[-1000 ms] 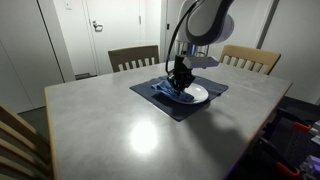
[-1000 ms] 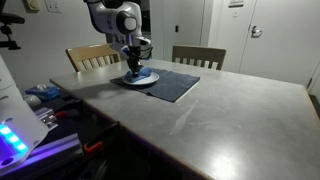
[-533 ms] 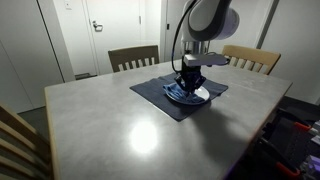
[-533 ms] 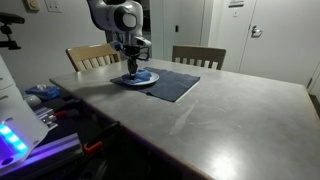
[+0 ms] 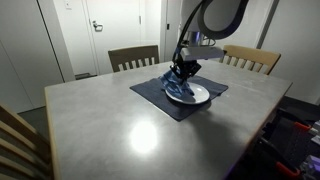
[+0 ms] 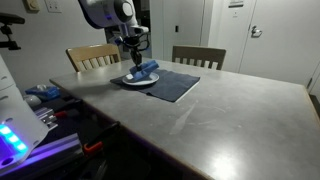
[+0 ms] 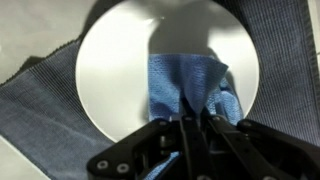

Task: Wipe the plate with the towel

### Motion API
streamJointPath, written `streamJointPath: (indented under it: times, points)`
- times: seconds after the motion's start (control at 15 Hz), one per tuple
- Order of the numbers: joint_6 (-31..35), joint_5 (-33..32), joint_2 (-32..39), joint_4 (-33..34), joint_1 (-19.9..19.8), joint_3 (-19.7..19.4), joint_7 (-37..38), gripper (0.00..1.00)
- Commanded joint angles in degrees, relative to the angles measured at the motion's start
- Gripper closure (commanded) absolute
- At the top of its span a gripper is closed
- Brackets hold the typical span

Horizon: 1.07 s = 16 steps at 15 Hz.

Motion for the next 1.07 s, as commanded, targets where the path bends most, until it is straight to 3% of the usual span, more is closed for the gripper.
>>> streamJointPath:
  times: [0.0,0.13,0.33,0.6,1.0]
  points:
    - [-2.50,-11.19,-4.13,1.23,2.64,-2.46,3.33,0.98]
    - [-4.13,-15.67,-5.27,3.45,2.02,-0.69,3.12,0.98]
    - [-6.48,-17.06,-5.13,7.52,0.80,3.27,0.38,0.98]
    - [-7.74,-10.21,2.40,16.82,-1.11,8.79,-9.03,0.98]
    - [-8.39,-0.21,12.83,25.94,-2.89,10.07,-20.87,0.98]
